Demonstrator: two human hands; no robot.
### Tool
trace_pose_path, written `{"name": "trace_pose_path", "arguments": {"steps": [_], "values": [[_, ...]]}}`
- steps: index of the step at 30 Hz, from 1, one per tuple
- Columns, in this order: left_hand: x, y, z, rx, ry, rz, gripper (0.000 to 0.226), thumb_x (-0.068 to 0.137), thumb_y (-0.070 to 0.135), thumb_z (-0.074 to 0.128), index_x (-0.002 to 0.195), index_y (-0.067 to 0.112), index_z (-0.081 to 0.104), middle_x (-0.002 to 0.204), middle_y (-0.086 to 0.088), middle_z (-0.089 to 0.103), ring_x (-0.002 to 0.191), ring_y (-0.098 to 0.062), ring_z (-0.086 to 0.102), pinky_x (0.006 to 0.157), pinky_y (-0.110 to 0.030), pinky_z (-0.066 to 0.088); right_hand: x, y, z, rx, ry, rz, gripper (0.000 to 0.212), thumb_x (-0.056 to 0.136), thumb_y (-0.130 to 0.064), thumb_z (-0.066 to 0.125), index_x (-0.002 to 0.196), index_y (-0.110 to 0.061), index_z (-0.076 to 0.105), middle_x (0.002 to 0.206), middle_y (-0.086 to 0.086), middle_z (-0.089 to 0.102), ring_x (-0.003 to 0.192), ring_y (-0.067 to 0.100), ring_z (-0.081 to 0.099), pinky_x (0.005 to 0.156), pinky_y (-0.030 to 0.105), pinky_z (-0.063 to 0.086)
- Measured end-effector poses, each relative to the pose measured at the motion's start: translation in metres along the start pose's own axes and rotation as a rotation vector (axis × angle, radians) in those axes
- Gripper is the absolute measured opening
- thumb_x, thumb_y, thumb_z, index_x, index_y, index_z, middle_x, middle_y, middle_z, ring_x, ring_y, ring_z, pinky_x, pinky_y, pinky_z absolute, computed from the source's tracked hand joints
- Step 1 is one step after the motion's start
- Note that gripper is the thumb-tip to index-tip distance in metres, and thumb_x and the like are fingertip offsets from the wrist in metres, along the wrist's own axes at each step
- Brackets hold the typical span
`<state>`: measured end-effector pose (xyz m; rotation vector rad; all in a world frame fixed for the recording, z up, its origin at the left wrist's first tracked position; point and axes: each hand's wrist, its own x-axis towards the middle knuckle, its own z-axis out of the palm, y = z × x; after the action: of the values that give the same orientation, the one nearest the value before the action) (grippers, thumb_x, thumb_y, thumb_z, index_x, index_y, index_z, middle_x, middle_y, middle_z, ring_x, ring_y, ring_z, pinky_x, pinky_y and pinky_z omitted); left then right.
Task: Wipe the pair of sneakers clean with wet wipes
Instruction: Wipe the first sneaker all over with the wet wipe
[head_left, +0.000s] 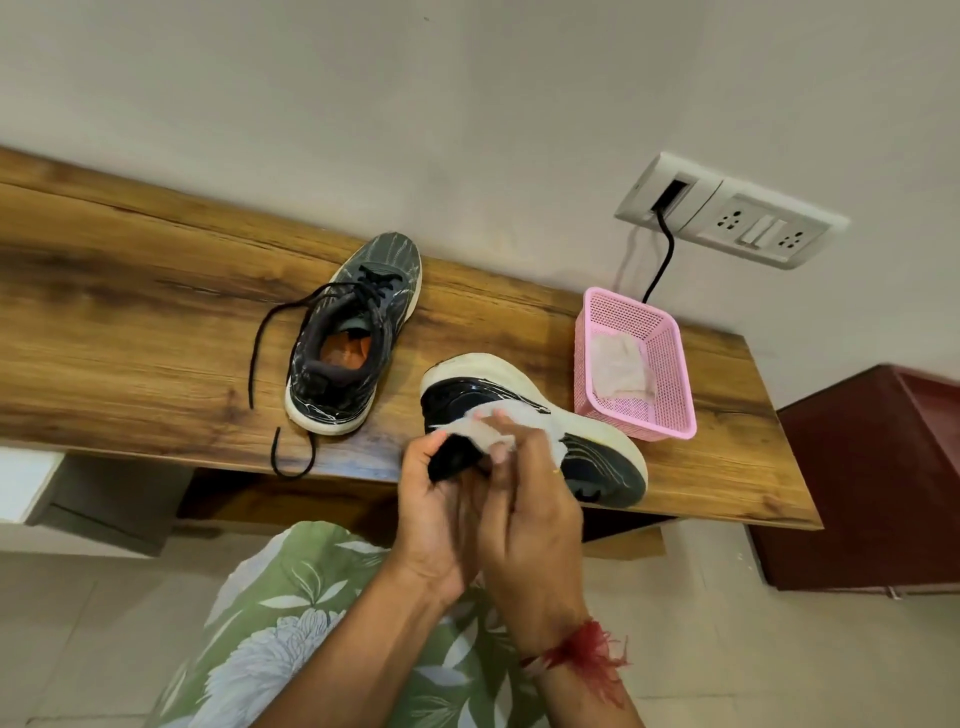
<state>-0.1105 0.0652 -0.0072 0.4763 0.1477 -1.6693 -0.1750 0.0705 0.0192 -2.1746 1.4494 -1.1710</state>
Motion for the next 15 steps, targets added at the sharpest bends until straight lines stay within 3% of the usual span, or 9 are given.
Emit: {"name": "trace_pose_path", "arguments": {"steps": [2, 4, 7, 9, 11, 13, 15], "values": [[-0.002, -0.001, 0.006, 0.0, -0.049, -0.018, 0.049, 0.081, 0.037, 0.039, 0.075, 0.007, 0.078, 0.082, -0.01, 0.073, 0.074, -0.016, 0.071, 0.067, -0.023, 0.058, 0.004, 0.009, -0.004, -0.015, 0.095, 0.12, 0.026, 0.097, -0.041, 0.03, 0.106, -0.024, 0.047, 0.096, -0.008, 0.062, 0.083, 0.009, 0.061, 0.065, 0.008, 0.041], [-0.004, 0.0, 0.008, -0.019, -0.048, -0.028, 0.051, 0.08, 0.038, 0.039, 0.078, 0.006, 0.078, 0.085, -0.012, 0.073, 0.078, -0.018, 0.072, 0.068, -0.025, 0.058, 0.002, 0.009, -0.003, -0.033, 0.109, 0.166, 0.036, 0.097, -0.047, 0.026, 0.107, -0.021, 0.048, 0.1, 0.0, 0.065, 0.09, 0.01, 0.062, 0.067, 0.016, 0.044], [-0.003, 0.003, 0.001, -0.044, 0.011, -0.028, 0.048, 0.078, 0.041, 0.044, 0.074, 0.005, 0.076, 0.081, -0.013, 0.069, 0.073, -0.023, 0.069, 0.069, -0.029, 0.058, -0.014, 0.0, 0.001, 0.025, -0.066, 0.064, 0.039, 0.099, -0.045, 0.025, 0.12, -0.023, 0.049, 0.124, -0.007, 0.059, 0.115, 0.007, 0.055, 0.089, 0.026, 0.048], [-0.001, 0.004, -0.003, -0.075, 0.058, -0.037, 0.048, 0.08, 0.042, 0.044, 0.069, 0.007, 0.074, 0.074, -0.01, 0.068, 0.065, -0.02, 0.068, 0.065, -0.026, 0.057, -0.015, -0.006, -0.003, 0.22, -0.143, 0.103, 0.024, 0.099, -0.036, 0.033, 0.111, -0.028, 0.053, 0.109, -0.016, 0.064, 0.1, 0.002, 0.06, 0.08, 0.023, 0.05], [0.0, 0.004, 0.0, -0.088, 0.047, -0.014, 0.048, 0.08, 0.041, 0.043, 0.073, 0.007, 0.076, 0.08, -0.01, 0.07, 0.074, -0.02, 0.069, 0.074, -0.027, 0.055, -0.006, -0.006, -0.014, 0.598, 0.03, 0.389, 0.017, 0.098, -0.024, 0.042, 0.097, -0.022, 0.059, 0.093, -0.012, 0.067, 0.085, 0.004, 0.063, 0.071, 0.019, 0.05], [0.002, 0.003, 0.002, -0.108, 0.044, -0.008, 0.048, 0.076, 0.041, 0.044, 0.086, 0.006, 0.077, 0.093, -0.013, 0.07, 0.091, -0.023, 0.067, 0.092, -0.035, 0.049, 0.005, 0.005, -0.029, 0.979, 0.264, 0.793, 0.024, 0.094, -0.023, 0.044, 0.109, -0.015, 0.062, 0.105, 0.0, 0.07, 0.096, 0.015, 0.066, 0.082, 0.028, 0.053], [0.003, 0.002, 0.001, -0.131, 0.043, -0.007, 0.049, 0.076, 0.041, 0.045, 0.102, 0.007, 0.07, 0.099, -0.014, 0.068, 0.102, -0.027, 0.062, 0.1, -0.04, 0.042, 0.011, 0.023, -0.047, 1.127, 0.37, 0.981, 0.035, 0.096, -0.026, 0.04, 0.124, -0.012, 0.056, 0.117, 0.009, 0.065, 0.105, 0.022, 0.064, 0.087, 0.036, 0.053]]}}
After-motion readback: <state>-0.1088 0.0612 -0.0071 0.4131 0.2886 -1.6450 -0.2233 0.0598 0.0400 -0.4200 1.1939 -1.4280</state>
